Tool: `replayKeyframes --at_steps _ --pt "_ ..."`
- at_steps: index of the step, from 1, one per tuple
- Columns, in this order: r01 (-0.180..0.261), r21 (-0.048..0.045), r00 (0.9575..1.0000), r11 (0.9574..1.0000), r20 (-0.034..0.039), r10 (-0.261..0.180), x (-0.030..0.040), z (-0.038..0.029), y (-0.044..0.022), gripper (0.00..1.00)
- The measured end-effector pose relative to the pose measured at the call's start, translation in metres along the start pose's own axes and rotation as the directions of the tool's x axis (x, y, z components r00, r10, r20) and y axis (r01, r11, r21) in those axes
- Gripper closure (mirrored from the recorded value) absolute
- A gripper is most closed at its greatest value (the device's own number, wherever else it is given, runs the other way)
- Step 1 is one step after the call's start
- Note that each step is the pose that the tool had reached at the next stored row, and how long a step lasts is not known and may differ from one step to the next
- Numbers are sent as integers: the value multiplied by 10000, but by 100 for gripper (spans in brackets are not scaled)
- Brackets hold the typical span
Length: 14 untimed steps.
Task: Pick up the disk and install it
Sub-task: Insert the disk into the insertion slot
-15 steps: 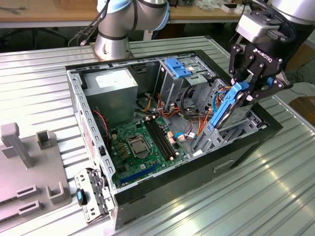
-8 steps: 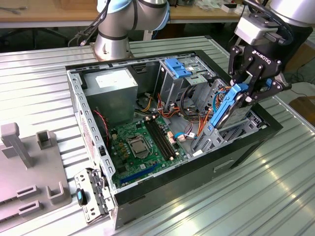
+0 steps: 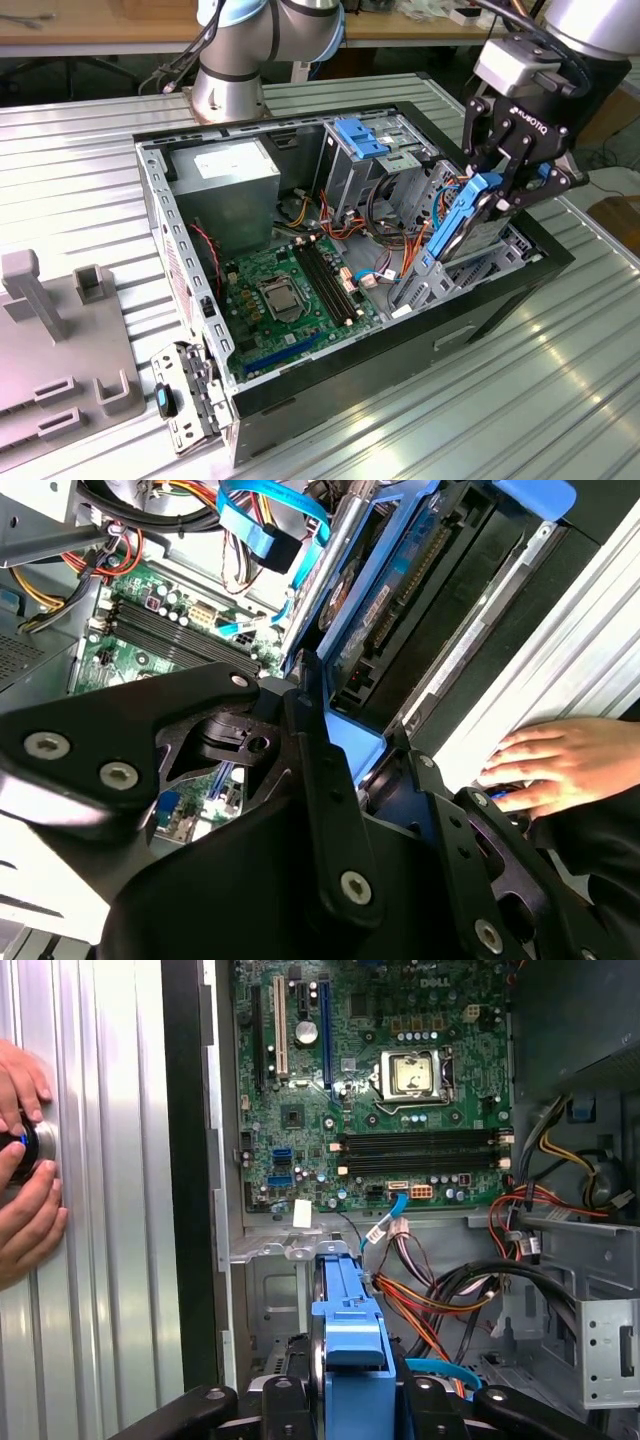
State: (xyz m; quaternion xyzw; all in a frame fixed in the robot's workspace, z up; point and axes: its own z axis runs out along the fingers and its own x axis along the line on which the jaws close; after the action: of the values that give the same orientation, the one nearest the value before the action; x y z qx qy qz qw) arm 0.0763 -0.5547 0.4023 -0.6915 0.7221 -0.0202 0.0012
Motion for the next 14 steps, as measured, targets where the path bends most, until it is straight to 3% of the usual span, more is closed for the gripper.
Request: replayKeyframes --at_steps 9,14 --pt "1 3 10000 10000 3 -1 0 5 -1 63" --pt "0 0 10000 10000 0 0 0 6 0 55"
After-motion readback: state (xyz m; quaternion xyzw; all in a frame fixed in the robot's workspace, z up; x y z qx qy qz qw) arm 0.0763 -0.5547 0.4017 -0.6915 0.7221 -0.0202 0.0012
